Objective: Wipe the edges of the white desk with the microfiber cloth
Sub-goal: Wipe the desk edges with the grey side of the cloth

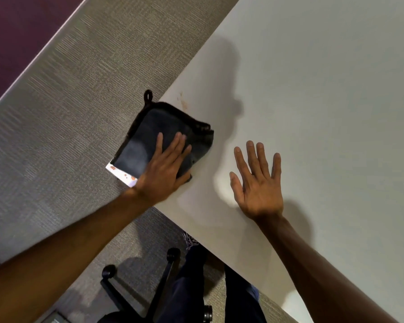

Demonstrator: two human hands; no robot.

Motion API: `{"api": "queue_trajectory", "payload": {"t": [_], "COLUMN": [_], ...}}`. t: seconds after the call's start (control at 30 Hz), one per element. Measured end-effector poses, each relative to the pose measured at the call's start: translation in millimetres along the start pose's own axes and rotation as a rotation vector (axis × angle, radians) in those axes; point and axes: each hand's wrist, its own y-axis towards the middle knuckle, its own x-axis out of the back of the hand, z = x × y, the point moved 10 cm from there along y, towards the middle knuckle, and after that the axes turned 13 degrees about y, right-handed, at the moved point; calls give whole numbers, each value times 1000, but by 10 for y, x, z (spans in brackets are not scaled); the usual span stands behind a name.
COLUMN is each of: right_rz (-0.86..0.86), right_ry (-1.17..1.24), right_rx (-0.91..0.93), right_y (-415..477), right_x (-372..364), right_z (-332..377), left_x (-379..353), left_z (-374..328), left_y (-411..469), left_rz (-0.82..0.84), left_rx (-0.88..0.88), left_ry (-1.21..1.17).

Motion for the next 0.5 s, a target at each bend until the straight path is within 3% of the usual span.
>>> {"api": "queue_trajectory", "payload": {"t": [0.17,0.33,0.5], "right_rz": [-60,-158,-137], "right_ry": [18,41,23], "right_rx": [19,72,75], "right_y": [8,-32,-7], "right_x": [12,94,112], "right_z": [16,75,87], "left_x": [-132,-224,-160], "left_z": [-102,68,438], "left_y": [-90,317,1112], "left_rz": [40,108,99], "left_rx": [17,218,425], "left_ry": [82,166,130]}}
